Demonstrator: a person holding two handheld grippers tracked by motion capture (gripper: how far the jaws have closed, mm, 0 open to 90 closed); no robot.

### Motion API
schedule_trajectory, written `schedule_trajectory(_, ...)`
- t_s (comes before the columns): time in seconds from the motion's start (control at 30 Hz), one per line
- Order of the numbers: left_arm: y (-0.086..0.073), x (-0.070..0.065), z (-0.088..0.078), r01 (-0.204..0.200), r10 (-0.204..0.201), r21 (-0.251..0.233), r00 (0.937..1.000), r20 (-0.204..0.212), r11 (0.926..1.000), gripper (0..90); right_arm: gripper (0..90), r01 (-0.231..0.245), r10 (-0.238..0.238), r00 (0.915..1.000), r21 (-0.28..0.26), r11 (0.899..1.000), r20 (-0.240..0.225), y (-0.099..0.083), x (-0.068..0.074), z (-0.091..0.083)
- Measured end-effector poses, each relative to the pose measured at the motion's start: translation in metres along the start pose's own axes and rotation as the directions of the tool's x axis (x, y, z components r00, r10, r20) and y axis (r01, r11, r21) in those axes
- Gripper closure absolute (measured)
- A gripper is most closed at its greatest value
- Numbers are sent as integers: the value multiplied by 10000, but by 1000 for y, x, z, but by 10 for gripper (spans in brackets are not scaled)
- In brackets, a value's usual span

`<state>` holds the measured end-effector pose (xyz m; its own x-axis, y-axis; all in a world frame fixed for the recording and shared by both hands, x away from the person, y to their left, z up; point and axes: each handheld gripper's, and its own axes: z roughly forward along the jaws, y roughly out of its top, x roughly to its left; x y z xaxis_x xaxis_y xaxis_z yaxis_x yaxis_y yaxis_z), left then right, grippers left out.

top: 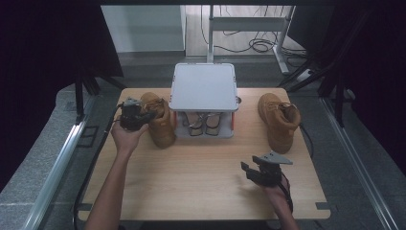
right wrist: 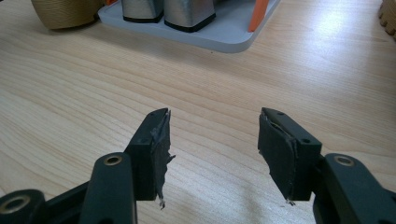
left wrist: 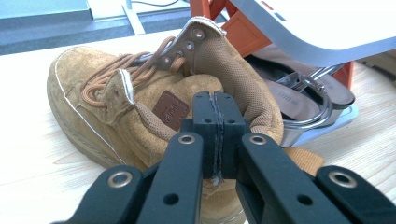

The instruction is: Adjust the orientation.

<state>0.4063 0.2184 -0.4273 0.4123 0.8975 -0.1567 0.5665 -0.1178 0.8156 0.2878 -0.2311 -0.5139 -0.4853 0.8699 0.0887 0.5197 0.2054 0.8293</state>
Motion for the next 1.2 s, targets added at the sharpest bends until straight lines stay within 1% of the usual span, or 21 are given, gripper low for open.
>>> schedule_trajectory(0.03, -1, 0, -2, 25, -25, -100, 10000, 0, 9999, 892, 443, -24, 24, 10000, 4, 10000, 12, 0, 0, 0)
schedule_trajectory(0.1, -2, 0, -9, -71, 69, -215, 9999, -89, 9997, 890, 442, -47, 47, 10000, 15, 10000, 21, 0, 0, 0)
schedule_trajectory(0.2, -6, -3, -21, -112, 110, -515, 9999, -30, 9986, 889, 443, -50, 50, 10000, 7, 10000, 36, 0, 1, 0)
schedule_trajectory(0.27, -10, -6, -28, -146, 152, -663, 9998, 86, 9977, 890, 442, -47, 47, 10000, 8, 10000, 46, 0, 1, 0)
schedule_trajectory(0.33, -16, -10, -34, -209, 223, -694, 9996, 200, 9974, 891, 443, -43, 43, 10000, 20, 10000, 58, 0, 1, 0)
schedule_trajectory(0.4, -23, -14, -35, -297, 316, -602, 9991, 295, 9977, 891, 443, -62, 62, 10000, 6, 10000, 60, 0, 0, 0)
schedule_trajectory(0.43, -28, -16, -35, -230, 251, -598, 9991, 343, 9979, 892, 443, -65, 65, 10000, 6, 10000, 70, 0, 0, 0)
schedule_trajectory(0.5, -36, -19, -36, -57, 93, -617, 9983, 574, 9981, 895, 443, -68, 68, 9999, -1, 10000, 76, 0, 0, 0)
schedule_trajectory(0.63, -51, -30, -35, 50, 0, -599, 9966, 826, 9982, 896, 443, -69, 69, 9999, -3, 10000, 106, 0, 0, 0)
schedule_trajectory(0.73, -58, -42, -27, -137, 175, -406, 9953, 953, 9991, 896, 443, -75, 75, 9999, 25, 10000, 101, 0, 0, 0)
schedule_trajectory(0.77, -60, -46, -21, -142, 172, -300, 9947, 1016, 9994, 896, 443, -65, 65, 9999, 12, 10000, 89, -1, 0, 1)
schedule_trajectory(0.83, -64, -52, -8, -187, 187, -13, 9955, 931, 9998, 896, 443, -45, 45, 10000, 26, 10000, 84, 0, 1, 1)
schedule_trajectory(0.97, -66, -62, 20, 28, -52, 257, 9955, 948, 9997, 896, 443, 20, -20, 10000, 49, 10000, 41, 0, 3, 2)
schedule_trajectory(1.0, -66, -63, 27, 52, -76, 267, 9960, 886, 9996, 896, 443, 9, -9, 10000, 70, 10000, 36, -1, 3, 2)
schedule_trajectory(1.07, -66, -66, 38, 105, -117, 234, 9984, 556, 9997, 896, 443, 17, -18, 10000, 97, 10000, 56, -1, 3, 3)
schedule_trajectory(1.13, -66, -68, 46, 77, -79, 138, 9999, 140, 9999, 896, 443, -4, 4, 10000, 104, 9999, 52, -1, 2, 3)
schedule_trajectory(1.2, -65, -69, 51, 143, -143, 31, 9998, -170, 9999, 896, 443, -20, 20, 10000, 87, 10000, 38, -1, 2, 2)
